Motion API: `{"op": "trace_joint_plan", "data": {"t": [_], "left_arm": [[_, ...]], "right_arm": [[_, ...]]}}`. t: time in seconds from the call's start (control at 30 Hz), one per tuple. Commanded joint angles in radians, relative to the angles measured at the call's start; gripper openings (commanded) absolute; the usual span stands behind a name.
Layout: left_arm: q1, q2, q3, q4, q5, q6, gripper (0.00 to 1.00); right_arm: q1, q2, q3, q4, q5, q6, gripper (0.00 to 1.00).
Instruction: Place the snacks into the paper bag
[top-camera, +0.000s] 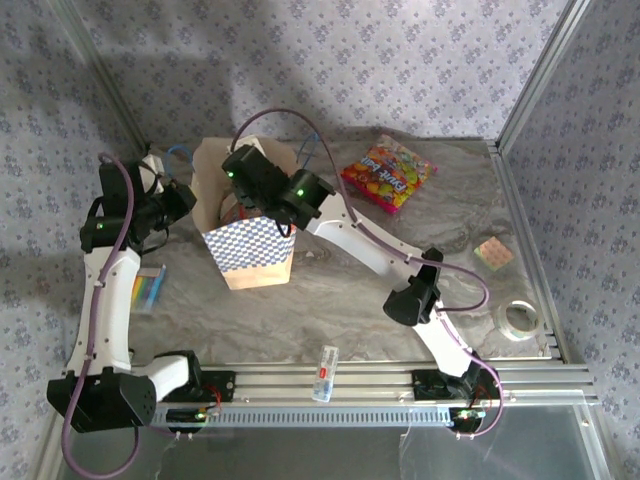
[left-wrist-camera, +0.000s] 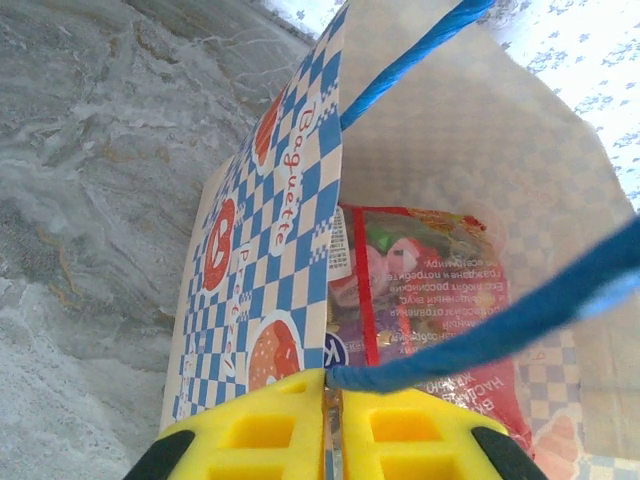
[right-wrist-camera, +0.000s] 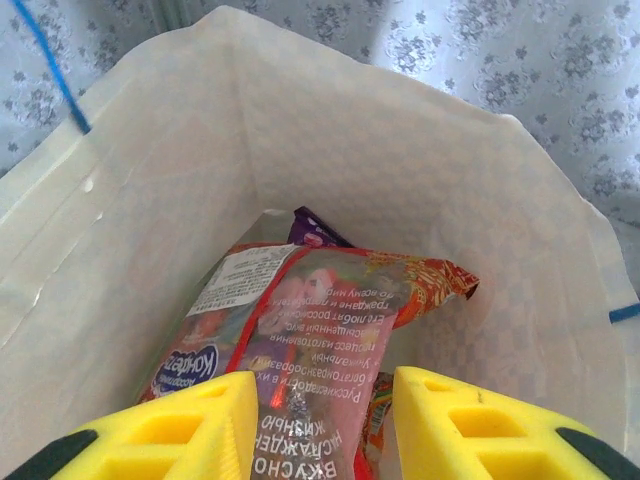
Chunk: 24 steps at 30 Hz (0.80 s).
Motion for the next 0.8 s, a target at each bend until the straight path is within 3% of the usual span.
{"op": "trace_joint_plan", "data": {"t": [0.0,0.27,0.47,0.77], "left_arm": [[0.009,-0.029,0.019,0.031,0.016,-0.011,0.16],[0.008,-0.013,0.030,-0.003,0.018,-0.018,0.18],[0.008,-0.015,0.034,-0.015,0.021,-0.015,0.18],[0.006,-0.007,0.029,-0.018,0.021,-0.017,0.19]], "right_arm": [[0.009,-0.070,0.017,-0.009,-0.064,-0.143,0.41],[0.002,-0.232,-0.194,0.033,-0.109,-0.252,0.41],[-0.030,-0.438,-0.472,0.151,-0.120,-0.181,0.43],[-0.165,-0.744,-0.827,0.369,-0.255,-0.015,0.47]]}}
